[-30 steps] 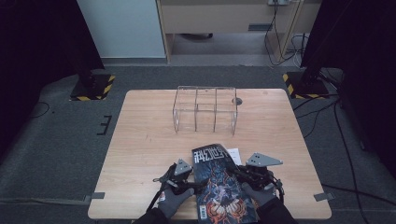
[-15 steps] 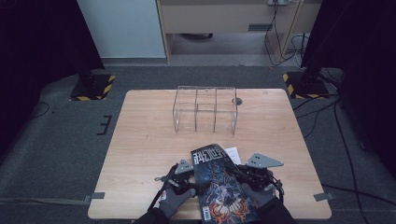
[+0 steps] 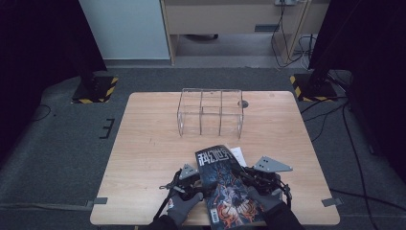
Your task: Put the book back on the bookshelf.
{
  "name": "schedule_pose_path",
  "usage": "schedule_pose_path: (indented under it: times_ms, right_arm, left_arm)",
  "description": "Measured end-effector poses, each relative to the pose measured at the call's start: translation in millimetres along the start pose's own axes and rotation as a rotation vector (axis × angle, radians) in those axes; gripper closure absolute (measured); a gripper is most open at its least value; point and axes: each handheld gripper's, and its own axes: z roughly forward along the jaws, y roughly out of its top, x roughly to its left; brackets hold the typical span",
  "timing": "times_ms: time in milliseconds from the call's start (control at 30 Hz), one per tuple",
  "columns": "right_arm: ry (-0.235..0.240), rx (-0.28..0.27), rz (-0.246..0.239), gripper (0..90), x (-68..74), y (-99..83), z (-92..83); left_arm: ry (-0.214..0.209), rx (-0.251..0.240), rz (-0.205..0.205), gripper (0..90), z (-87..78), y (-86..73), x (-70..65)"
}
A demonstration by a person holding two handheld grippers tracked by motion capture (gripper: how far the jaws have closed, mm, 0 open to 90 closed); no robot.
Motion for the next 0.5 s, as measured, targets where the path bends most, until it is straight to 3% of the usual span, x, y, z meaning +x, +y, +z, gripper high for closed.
schedule_pose_path:
  times_ms: [133, 233, 500]
  right_arm:
    - [-0.005, -0.040, -0.018, 85.9, 1.8, 3.3, -2.1]
    - [-0.005, -0.051, -0.010, 85.9, -0.6, 3.7, -3.0]
    - [-0.056, -0.024, -0.021, 85.7, -4.8, 0.5, 1.4]
  left_arm:
    - [-0.065, 0.001, 0.004, 22.6, 4.0, -0.3, -2.4]
    - [-0.078, 0.004, 0.007, 23.8, 5.6, -0.3, -2.8]
    - [-0.061, -0.019, -0.008, 48.1, -4.5, 5.8, -1.1]
